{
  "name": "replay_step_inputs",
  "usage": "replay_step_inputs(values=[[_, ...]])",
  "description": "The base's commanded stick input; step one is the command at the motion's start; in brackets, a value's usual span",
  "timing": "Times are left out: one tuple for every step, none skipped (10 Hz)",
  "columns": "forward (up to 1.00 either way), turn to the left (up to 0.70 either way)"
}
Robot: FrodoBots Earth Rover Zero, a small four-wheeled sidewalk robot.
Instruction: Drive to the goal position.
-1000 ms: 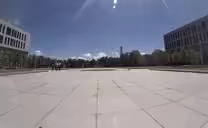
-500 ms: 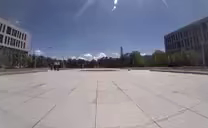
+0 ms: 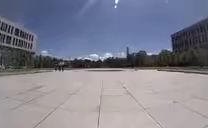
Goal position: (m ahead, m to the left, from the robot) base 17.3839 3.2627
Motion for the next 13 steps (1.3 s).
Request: replay_step_inputs(values=[[0.7,0.0],[0.7,0.0],[0.7,0.0],[0.7,0.0],[0.7,0.0],[0.7,0.0],[0.7,0.0],[0.7,0.0],[0.7,0.0],[0.7,0.0],[0.7,0.0],[0.7,0.0],[0.7,0.0]])
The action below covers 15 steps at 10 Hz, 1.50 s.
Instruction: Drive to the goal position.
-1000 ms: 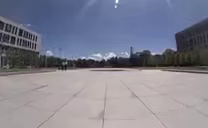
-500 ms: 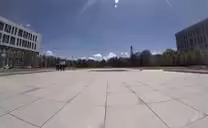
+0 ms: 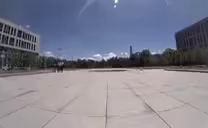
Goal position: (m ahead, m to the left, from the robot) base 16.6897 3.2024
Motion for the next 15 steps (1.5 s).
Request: replay_step_inputs(values=[[0.7,0.0],[0.7,0.0],[0.7,0.0],[0.7,0.0],[0.67,0.0],[0.64,0.0],[0.61,0.0],[0.58,0.0],[0.56,0.0],[0.55,0.0],[0.55,0.0],[0.55,0.0],[0.55,0.0],[0.55,0.0],[0.55,0.0]])
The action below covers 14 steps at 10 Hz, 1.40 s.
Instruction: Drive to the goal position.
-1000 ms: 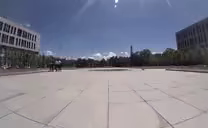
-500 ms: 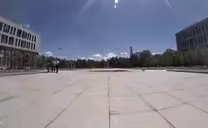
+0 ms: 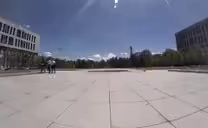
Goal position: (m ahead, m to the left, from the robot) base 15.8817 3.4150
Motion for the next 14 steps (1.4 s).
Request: replay_step_inputs(values=[[0.54,0.0],[0.55,0.0],[0.55,0.0],[0.54,0.0],[0.55,0.0],[0.54,0.0],[0.55,0.0],[0.54,0.0],[0.54,0.0],[0.55,0.0],[0.55,0.0],[0.54,0.0],[0.54,0.0],[0.65,0.0]])
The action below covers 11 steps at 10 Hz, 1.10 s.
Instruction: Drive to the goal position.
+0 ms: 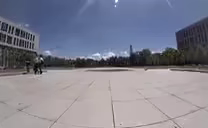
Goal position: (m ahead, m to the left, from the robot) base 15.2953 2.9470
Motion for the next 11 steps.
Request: replay_step_inputs(values=[[0.7,0.0],[0.7,0.0],[0.7,0.0],[0.7,0.0],[0.7,0.0],[0.7,0.0],[0.7,0.0],[0.7,0.0],[0.7,0.0],[0.7,0.0],[0.7,0.0]])
